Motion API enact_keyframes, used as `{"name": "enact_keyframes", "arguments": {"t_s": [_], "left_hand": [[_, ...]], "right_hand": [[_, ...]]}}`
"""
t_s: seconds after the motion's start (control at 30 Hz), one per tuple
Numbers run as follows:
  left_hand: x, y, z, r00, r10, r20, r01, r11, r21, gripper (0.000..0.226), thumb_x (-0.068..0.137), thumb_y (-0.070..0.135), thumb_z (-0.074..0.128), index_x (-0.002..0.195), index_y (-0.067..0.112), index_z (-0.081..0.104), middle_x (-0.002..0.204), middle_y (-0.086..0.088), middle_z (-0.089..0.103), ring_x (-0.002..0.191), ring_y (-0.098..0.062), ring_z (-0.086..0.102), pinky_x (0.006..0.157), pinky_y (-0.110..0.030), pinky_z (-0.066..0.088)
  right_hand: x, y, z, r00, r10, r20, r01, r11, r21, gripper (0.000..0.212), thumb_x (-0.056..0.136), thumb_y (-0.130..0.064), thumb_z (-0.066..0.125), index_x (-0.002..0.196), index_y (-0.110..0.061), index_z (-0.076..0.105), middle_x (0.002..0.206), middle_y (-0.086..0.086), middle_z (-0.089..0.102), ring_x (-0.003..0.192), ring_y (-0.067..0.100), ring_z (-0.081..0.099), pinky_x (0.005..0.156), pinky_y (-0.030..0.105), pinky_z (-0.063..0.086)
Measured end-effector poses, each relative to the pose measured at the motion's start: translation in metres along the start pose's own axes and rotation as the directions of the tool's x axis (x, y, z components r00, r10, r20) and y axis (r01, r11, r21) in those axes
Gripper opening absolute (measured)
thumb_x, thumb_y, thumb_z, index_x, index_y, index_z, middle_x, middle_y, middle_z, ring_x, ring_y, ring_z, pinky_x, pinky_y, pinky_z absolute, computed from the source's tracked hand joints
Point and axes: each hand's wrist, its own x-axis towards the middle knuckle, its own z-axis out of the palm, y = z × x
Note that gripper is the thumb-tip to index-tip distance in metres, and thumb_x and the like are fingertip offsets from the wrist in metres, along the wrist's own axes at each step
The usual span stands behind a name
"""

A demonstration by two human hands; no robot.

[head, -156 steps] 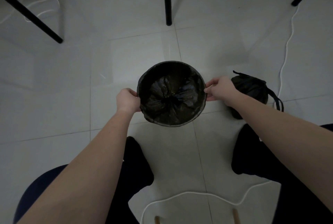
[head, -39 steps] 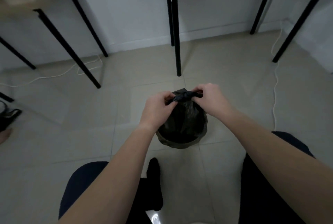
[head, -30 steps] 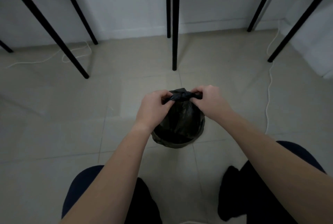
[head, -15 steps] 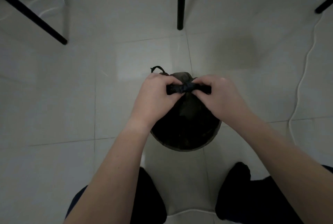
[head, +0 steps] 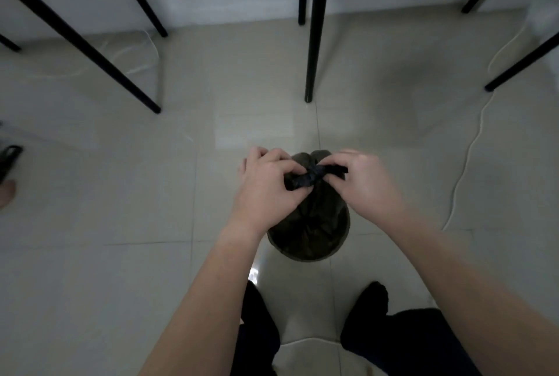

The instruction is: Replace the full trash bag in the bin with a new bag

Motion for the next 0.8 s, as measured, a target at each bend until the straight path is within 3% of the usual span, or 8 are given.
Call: {"name": "enact_keyframes", "arguments": {"t_s": [0.13,0.2,0.3,0.53,0.67,0.8], "left_hand": [[0.004,0.051,-0.093,0.999,0.052,0.013,-0.051,0.997,-0.051,0.029,0.074,0.051,0.079,0.098,0.035,0.081,0.099,0.020,0.072,0.104,-0.017,0.052,0.091,-0.028,0.039],[0.007,0.075,-0.138,0.997,0.056,0.061,-0.049,0.992,-0.113,0.025,0.077,0.042,0.079,0.099,0.030,0.081,0.095,0.015,0.077,0.097,-0.014,0.063,0.085,-0.022,0.044],[0.010,0.108,-0.199,0.995,0.019,0.101,-0.001,0.984,-0.180,0.015,0.081,0.040,0.074,0.095,0.034,0.078,0.084,0.018,0.074,0.081,-0.001,0.066,0.072,-0.025,0.053],[0.016,0.163,-0.297,0.996,0.061,0.073,-0.047,0.984,-0.174,0.007,0.086,0.035,0.074,0.090,0.039,0.078,0.070,0.022,0.068,0.069,0.006,0.063,0.056,-0.011,0.039],[0.018,0.184,-0.342,0.994,0.095,0.050,-0.087,0.985,-0.150,0.008,0.086,0.031,0.076,0.090,0.037,0.080,0.070,0.025,0.066,0.068,0.009,0.061,0.056,-0.003,0.036],[0.022,0.196,-0.377,0.992,0.123,0.031,-0.116,0.980,-0.161,0.011,0.085,0.032,0.076,0.094,0.037,0.081,0.077,0.023,0.072,0.075,0.009,0.065,0.062,-0.006,0.041]], "right_hand": [[-0.007,-0.070,-0.076,0.998,-0.050,-0.035,0.050,0.999,-0.009,0.029,0.081,-0.007,0.077,0.104,-0.023,0.077,0.094,-0.011,0.068,0.089,0.007,0.062,0.082,0.019,0.046],[-0.010,-0.105,-0.112,0.997,-0.060,-0.051,0.059,0.998,-0.021,0.028,0.081,-0.007,0.077,0.104,-0.023,0.078,0.095,-0.010,0.069,0.091,0.010,0.064,0.081,0.019,0.044],[-0.015,-0.152,-0.160,0.995,-0.074,-0.067,0.072,0.997,-0.041,0.028,0.080,-0.009,0.077,0.104,-0.024,0.077,0.098,-0.008,0.070,0.095,0.013,0.066,0.083,0.023,0.046],[-0.033,-0.224,-0.246,0.989,-0.121,-0.086,0.117,0.992,-0.052,0.025,0.086,-0.016,0.076,0.108,-0.026,0.075,0.099,-0.016,0.066,0.096,0.006,0.064,0.090,0.029,0.053],[-0.043,-0.261,-0.283,0.988,-0.119,-0.095,0.118,0.993,-0.019,0.026,0.090,-0.018,0.074,0.114,-0.027,0.074,0.107,-0.013,0.070,0.102,0.003,0.065,0.096,0.029,0.053],[-0.045,-0.293,-0.310,0.986,-0.126,-0.110,0.125,0.992,-0.010,0.026,0.089,-0.015,0.074,0.113,-0.025,0.075,0.107,-0.011,0.073,0.102,0.004,0.067,0.096,0.032,0.054]]}}
